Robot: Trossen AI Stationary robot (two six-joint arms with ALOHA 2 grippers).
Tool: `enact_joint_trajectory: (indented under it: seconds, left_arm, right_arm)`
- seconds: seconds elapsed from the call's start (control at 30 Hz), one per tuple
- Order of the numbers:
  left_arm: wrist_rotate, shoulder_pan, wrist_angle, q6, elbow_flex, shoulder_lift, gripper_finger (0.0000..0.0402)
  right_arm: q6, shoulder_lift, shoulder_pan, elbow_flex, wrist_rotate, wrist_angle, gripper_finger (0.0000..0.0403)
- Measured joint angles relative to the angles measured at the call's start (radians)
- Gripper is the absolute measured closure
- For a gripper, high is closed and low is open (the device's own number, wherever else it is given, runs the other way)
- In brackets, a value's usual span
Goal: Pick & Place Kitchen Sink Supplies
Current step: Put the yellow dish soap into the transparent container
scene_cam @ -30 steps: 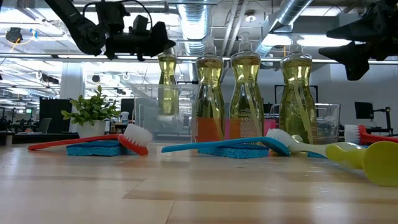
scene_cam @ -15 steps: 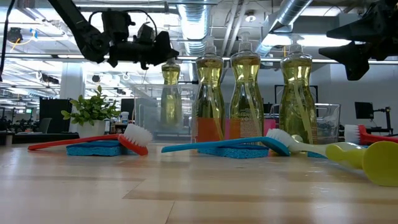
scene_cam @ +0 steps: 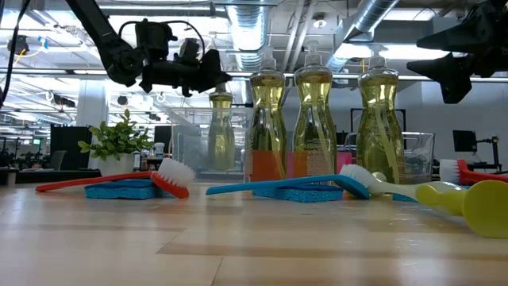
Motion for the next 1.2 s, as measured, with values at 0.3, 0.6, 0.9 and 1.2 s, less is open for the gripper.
enact_joint_trajectory:
  seconds: [0.3,0.6,0.9,1.2]
  left_arm:
    - [0.0,0.0,-0.003,0.006,0.0,0.0,0.0289]
    - [0.0,0.0,-0.044,0.04,0.0,0.0,0.0268]
    - [-0.005,0.005,-0.055,0.058,0.0,0.0,0.0258]
    - [-0.005,0.024,-0.069,0.058,0.0,-0.024,0.0245]
  right_arm:
    - [0.0,0.0,0.0,0.0,0.0,0.0,0.0194]
    - [0.0,0.0,0.0,0.0,0.0,-0.005,0.0194]
    - [0.0,0.0,0.0,0.0,0.0,-0.005,0.0194]
    - [0.029,0.0,0.0,0.0,0.0,-0.007,0.0194]
